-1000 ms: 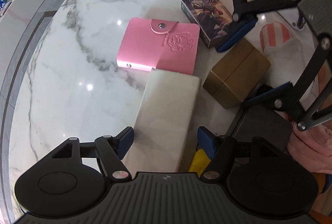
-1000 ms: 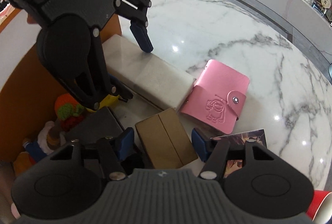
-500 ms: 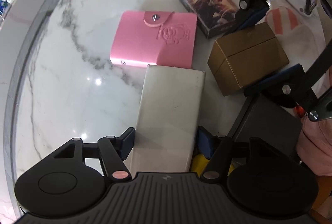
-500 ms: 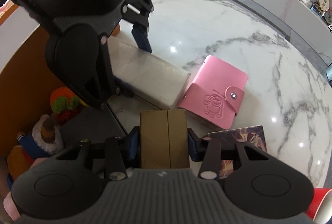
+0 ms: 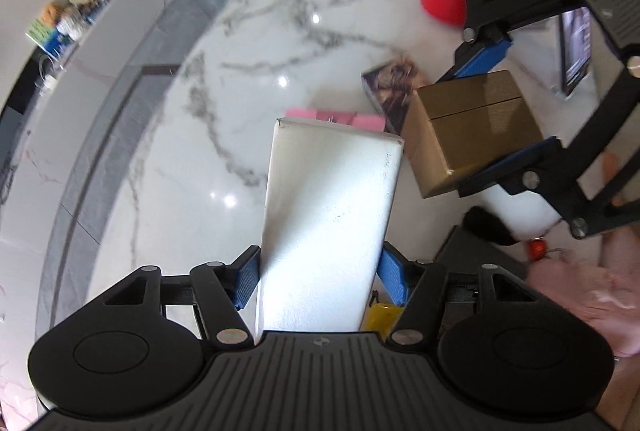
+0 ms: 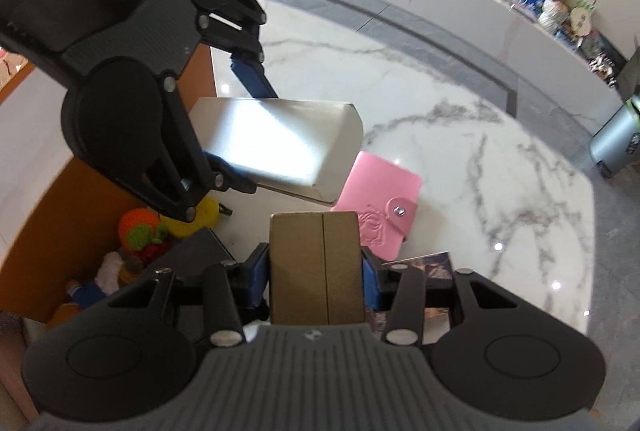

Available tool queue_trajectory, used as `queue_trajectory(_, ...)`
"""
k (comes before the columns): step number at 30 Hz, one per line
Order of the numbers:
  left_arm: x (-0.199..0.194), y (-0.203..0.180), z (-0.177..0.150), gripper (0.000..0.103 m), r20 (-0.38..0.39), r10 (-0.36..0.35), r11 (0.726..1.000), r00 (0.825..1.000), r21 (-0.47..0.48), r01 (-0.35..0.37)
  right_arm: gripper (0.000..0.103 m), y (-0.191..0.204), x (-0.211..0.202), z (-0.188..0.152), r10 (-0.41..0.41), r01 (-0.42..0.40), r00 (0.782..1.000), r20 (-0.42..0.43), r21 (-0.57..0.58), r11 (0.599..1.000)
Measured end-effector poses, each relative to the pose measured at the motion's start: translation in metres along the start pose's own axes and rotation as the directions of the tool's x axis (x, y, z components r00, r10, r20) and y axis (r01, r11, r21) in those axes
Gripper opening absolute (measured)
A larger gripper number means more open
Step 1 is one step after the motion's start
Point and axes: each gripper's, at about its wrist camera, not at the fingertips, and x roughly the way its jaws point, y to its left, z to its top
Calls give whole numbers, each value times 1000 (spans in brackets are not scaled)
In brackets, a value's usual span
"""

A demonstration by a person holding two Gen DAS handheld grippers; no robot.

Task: Organize objects
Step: 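Carry the cream block and brown box with both tools into the orange box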

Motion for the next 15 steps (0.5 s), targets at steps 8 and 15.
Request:
queue_trajectory(8, -90, -8, -16, 72, 63, 79, 997, 995, 1, -79, 48, 31, -72, 19, -29, 35, 992, 121, -44, 998)
queue_trajectory(15, -123, -9, -73, 73, -29, 166, 986, 986, -22, -166, 48, 89, -106, 39, 75, -40, 975, 210, -168, 985)
